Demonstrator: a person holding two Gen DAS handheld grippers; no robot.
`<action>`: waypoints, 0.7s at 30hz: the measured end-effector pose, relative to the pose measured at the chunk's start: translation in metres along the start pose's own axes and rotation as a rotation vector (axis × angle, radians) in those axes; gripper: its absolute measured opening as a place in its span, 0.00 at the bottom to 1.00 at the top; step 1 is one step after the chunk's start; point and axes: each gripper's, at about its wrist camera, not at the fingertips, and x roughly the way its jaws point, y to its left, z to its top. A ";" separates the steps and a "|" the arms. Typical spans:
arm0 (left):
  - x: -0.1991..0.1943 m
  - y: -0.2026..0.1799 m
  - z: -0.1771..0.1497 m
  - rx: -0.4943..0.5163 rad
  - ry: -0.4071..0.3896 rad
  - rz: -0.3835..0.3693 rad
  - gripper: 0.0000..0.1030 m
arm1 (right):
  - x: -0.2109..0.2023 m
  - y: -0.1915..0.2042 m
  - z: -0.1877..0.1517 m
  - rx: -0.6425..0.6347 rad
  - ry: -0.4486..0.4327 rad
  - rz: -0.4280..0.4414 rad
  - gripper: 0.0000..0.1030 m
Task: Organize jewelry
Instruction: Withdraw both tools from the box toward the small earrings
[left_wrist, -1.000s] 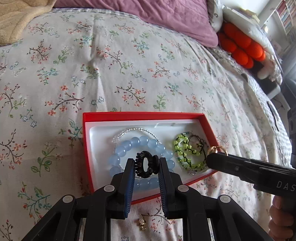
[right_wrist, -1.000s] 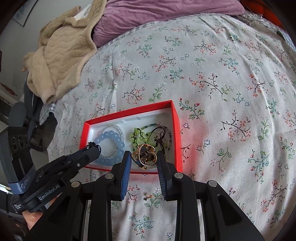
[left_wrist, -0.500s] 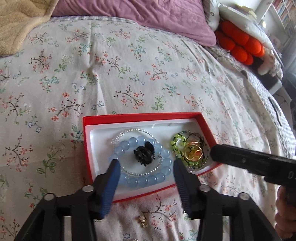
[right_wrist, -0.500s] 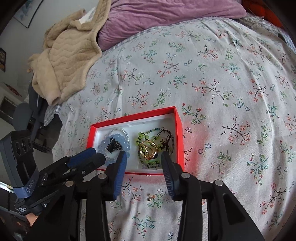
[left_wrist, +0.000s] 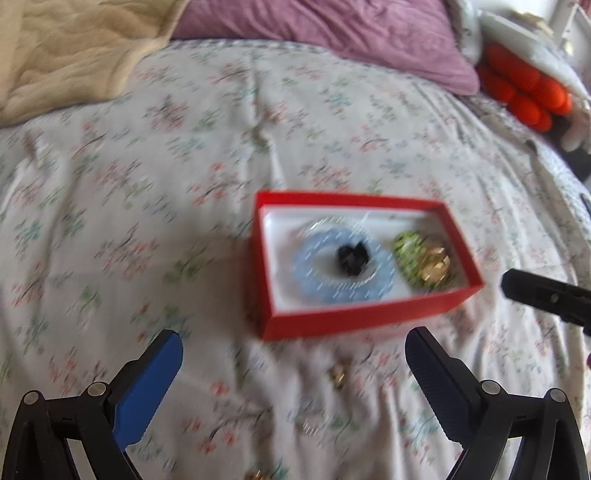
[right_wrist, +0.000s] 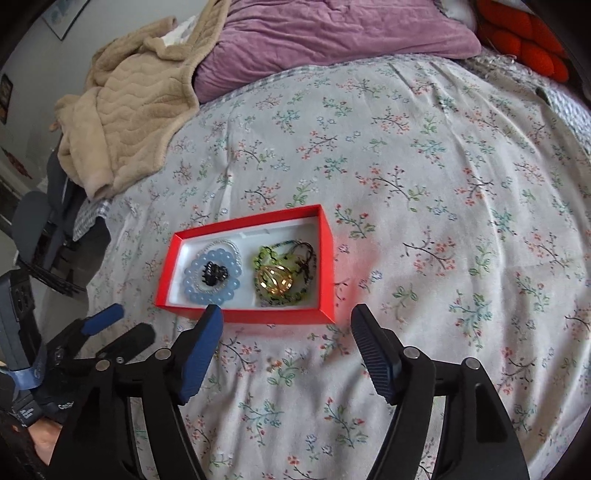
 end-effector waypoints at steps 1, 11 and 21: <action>-0.002 0.002 -0.004 -0.004 0.007 0.010 0.97 | -0.001 -0.001 -0.003 0.000 0.000 -0.014 0.74; -0.022 0.020 -0.027 -0.007 -0.001 0.082 0.97 | -0.007 0.008 -0.029 -0.030 0.030 -0.117 0.75; -0.031 0.033 -0.042 -0.041 0.017 0.068 0.97 | -0.015 0.008 -0.045 -0.009 0.037 -0.141 0.75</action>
